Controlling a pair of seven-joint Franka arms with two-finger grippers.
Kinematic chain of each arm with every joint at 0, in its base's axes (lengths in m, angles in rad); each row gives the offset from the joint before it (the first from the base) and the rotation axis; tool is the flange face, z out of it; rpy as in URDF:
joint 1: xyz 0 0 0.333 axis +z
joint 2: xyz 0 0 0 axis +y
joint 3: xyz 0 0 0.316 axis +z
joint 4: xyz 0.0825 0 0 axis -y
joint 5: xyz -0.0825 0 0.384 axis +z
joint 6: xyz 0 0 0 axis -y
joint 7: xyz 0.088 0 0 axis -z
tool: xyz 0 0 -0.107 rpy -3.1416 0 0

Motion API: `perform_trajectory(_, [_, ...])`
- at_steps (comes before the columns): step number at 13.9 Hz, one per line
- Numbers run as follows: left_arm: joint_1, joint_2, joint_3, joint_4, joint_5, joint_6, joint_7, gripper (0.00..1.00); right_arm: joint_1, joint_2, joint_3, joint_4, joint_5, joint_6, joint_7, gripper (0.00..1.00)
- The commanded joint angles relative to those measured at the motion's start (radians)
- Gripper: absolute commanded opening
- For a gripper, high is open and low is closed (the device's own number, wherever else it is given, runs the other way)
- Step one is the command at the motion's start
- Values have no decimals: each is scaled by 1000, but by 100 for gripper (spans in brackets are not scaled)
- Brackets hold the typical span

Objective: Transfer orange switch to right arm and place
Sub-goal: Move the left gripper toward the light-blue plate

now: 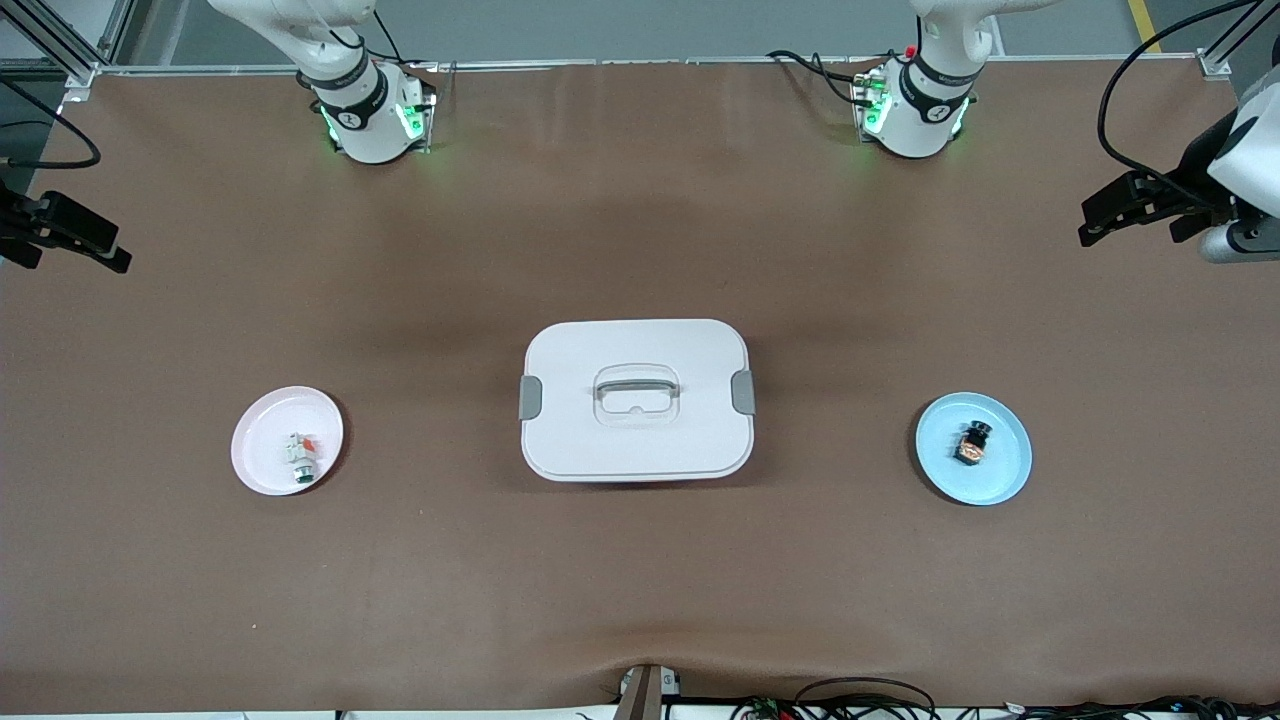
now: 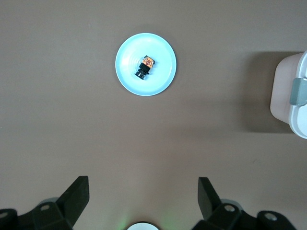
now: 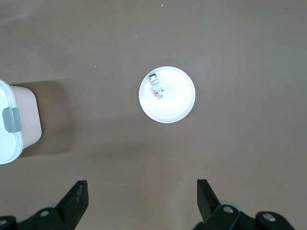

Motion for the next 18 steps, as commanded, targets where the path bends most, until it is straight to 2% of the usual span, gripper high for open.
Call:
perform_trajectory(1, [1, 0, -6, 17, 20, -21, 5, 100, -13, -15, 8, -18, 6, 12, 2, 100])
perform_trajectory(10, [6, 33, 8, 44, 20, -21, -14, 100, -19, -12, 7, -28, 0, -3, 2, 100])
perform_trajectory(18, [99, 78, 6, -31, 5, 23, -131, 100, -25, -12, 7, -37, -2, -3, 2, 100])
